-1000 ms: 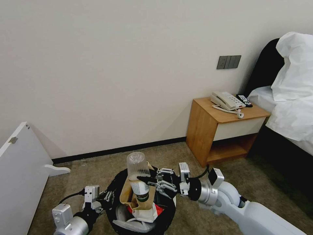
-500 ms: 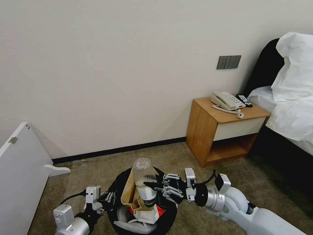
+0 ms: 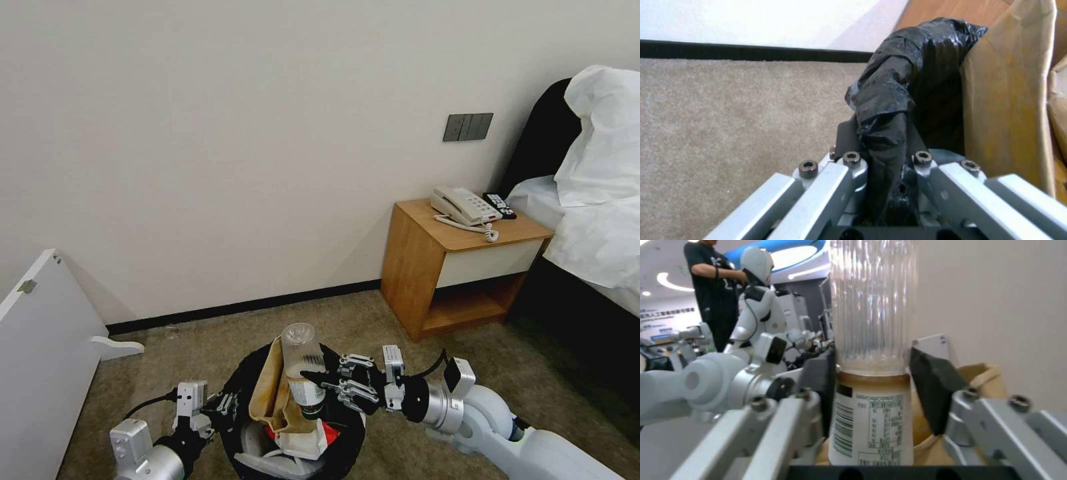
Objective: Pick up the trash bin, then pick up the garbage from the floor and place it into the trash bin.
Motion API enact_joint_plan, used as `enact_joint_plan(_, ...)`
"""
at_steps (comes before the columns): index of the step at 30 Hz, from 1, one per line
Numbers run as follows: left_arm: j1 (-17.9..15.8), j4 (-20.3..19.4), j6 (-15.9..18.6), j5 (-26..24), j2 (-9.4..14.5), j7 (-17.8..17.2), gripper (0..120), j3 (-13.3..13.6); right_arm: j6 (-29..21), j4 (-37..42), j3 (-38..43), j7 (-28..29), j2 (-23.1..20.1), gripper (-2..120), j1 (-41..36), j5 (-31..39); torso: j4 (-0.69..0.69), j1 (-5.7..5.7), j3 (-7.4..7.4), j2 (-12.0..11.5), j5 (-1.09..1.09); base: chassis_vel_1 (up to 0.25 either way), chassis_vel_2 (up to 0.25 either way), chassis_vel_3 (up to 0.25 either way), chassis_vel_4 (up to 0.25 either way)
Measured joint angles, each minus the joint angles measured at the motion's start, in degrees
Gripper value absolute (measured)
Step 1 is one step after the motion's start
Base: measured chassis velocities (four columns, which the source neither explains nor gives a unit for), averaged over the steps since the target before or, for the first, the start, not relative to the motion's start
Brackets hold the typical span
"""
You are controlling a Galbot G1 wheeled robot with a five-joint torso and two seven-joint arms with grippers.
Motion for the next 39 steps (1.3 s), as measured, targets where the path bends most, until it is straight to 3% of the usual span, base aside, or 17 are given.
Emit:
enact_joint_plan(7,0.32,-0.06,0.04,0.04,-0.18,0.0,4,0.39,-0.1,0.13,-0.18,0.93,0.21,63,0.12,0.03,0.0,0.0,0.0,0.0,0.0,0.0,0.0,0.0,0.0)
enact_joint_plan(10,0.46,-0.23,0.05,0.05,-0.22,0.0,4,0.51,-0.18,0.11,-0.18,0.99,0.18,78,0.08,0.03,0.0,0.0,0.0,0.0,0.0,0.0,0.0,0.0,0.0)
enact_joint_plan(12,0.46,-0.23,0.05,0.05,-0.22,0.0,4,0.51,-0.18,0.11,-0.18,0.99,0.18,78,0.08,0.03,0.0,0.0,0.0,0.0,0.0,0.0,0.0,0.0,0.0)
enact_joint_plan(14,0.48,-0.33,0.12,-0.04,-0.23,-0.09,4,0.64,-0.26,0.12,-0.18,0.99,0.07,97,0.03,0.01,0.0,0.0,0.0,0.0,0.0,0.0,0.0,0.0,0.0)
enact_joint_plan(15,0.52,-0.38,0.16,-0.13,-0.24,-0.12,4,0.74,-0.29,0.14,-0.2,0.99,-0.01,99,-0.05,-0.01,0.0,0.0,0.0,0.0,0.0,0.0,0.0,0.0,0.0)
enact_joint_plan(36,0.51,-0.34,0.28,-0.54,-0.21,-0.25,4,0.97,-0.53,0.21,-0.35,1.03,0.43,100,-0.36,-0.14,0.0,0.0,0.0,0.0,0.0,0.0,0.0,0.0,0.0)
enact_joint_plan(39,0.63,-0.08,0.29,-0.42,-0.24,-0.26,4,0.92,0.5,0.8,2.03,3.74,0.73,100,-1.9,-0.08,0.01,0.0,0.0,0.0,0.0,0.0,0.0,0.0,0.0)
